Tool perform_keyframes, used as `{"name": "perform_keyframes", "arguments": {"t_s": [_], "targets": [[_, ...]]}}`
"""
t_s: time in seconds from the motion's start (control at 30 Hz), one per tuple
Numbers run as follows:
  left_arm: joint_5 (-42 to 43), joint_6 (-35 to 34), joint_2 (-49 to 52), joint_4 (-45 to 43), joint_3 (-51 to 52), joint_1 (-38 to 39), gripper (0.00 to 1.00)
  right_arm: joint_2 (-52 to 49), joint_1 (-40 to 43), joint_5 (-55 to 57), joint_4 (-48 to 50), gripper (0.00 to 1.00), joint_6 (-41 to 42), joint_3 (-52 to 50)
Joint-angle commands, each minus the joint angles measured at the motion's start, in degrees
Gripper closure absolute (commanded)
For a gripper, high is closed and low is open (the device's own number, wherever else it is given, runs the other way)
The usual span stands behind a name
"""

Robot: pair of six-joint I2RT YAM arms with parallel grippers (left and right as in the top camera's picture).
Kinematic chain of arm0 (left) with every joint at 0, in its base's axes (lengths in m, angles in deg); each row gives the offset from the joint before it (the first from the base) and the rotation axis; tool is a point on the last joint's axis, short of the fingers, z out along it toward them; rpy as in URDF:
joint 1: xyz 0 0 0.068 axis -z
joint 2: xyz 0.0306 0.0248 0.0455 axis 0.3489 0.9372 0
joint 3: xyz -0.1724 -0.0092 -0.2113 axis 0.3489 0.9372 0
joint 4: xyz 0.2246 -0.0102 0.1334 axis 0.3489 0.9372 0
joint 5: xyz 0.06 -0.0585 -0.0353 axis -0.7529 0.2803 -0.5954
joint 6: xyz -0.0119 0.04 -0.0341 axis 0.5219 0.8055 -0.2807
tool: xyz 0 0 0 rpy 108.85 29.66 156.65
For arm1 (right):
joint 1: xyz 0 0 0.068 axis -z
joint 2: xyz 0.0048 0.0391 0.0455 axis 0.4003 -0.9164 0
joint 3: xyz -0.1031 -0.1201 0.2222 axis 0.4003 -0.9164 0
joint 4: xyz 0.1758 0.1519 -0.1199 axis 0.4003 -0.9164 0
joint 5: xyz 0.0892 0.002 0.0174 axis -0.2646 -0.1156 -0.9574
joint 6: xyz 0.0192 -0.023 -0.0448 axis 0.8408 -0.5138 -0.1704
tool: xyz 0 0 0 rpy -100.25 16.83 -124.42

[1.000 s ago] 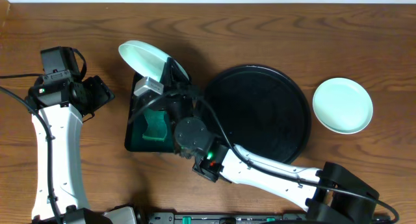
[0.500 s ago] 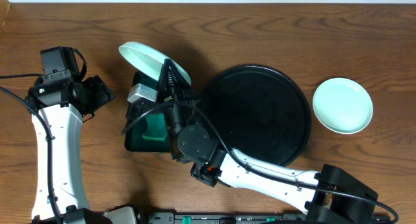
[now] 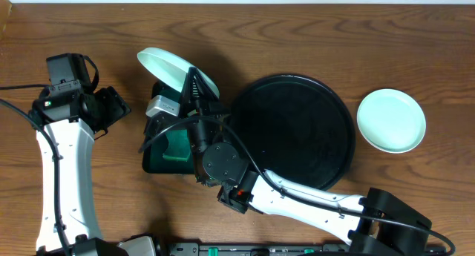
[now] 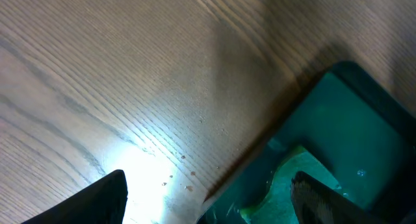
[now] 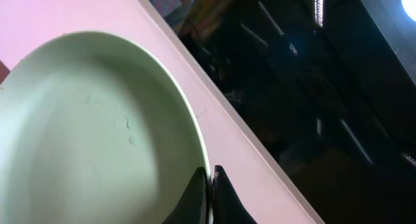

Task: Clean dirty plates on tray and stack at the side
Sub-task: 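Hold the pale green plate tilted over the dark green tray with the right gripper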

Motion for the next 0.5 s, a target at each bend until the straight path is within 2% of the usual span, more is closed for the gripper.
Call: {"name": "perform_keyframes", "arguments": {"t_s": [0.0,0.47], "targets": [[-0.5,-0.09,-0.15,0.13,-0.85,-0.26,0.19,0.09,-0.5,0.44,-0.17,0.99,-0.33,0.85],[-0.5,-0.11,-0.15,0.13,-0.85,-0.26,0.2,0.09,-0.5,1.46,-0.28,0.99,-0.35,0.83]]}}
